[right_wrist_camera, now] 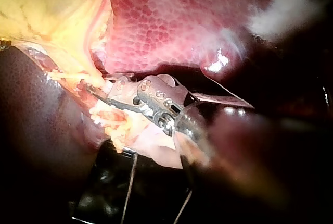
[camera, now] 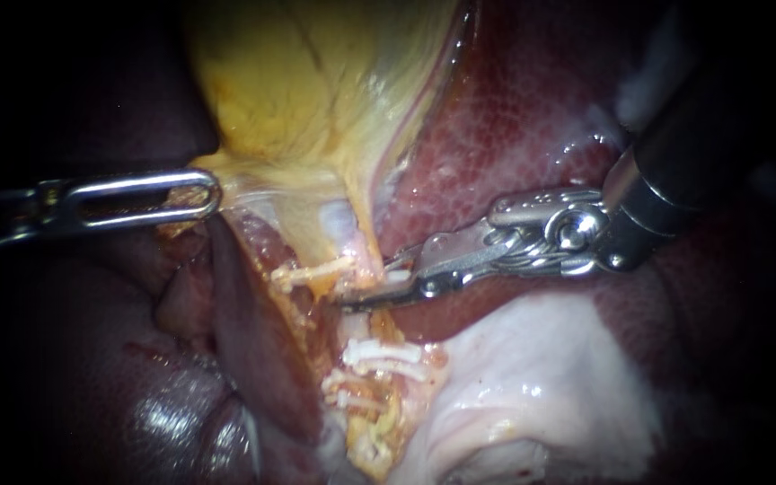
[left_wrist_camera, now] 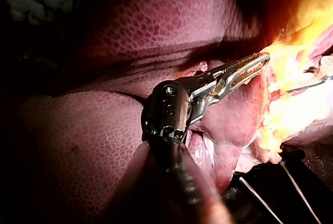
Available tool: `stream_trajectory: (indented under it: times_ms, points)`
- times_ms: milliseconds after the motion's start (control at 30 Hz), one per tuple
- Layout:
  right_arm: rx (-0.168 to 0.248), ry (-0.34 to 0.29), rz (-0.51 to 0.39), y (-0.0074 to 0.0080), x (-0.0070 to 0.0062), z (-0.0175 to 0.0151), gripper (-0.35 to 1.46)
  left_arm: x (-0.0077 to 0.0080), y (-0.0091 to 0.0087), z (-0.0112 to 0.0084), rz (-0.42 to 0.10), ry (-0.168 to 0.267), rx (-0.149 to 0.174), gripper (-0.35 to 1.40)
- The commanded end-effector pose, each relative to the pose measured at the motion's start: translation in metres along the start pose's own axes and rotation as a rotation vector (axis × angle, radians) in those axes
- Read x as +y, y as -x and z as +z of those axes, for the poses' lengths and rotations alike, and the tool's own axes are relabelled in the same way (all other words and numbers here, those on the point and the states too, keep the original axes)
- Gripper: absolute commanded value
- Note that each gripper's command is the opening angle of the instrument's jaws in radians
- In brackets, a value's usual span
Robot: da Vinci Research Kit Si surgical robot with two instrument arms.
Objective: Going back third clip right tube
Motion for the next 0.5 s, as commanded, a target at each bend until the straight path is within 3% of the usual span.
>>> stream_trajectory:
  times_ms: [33,167,300,500]
  points:
    - [0.000,-0.001,-0.001,0.0000,0.0000,0.0000,-0.35,0.0000,0.0000,0.0000,0.000,0.000,0.000,-0.35]
    - [-0.001,-0.004,0.000,-0.0001,-0.0001,0.0000,-0.32,0.0000,0.0000,0.0000,0.000,0.000,0.000,-0.35]
    - [0.039,0.095,-0.010,-0.0007,0.0001,0.0008,0.59,0.0000,0.0001,-0.0001,0.000,0.000,0.000,-0.35]
    - [0.034,0.094,-0.037,-0.0004,0.0000,0.0006,0.60,0.0000,0.0001,-0.0001,0.000,0.000,0.000,-0.35]
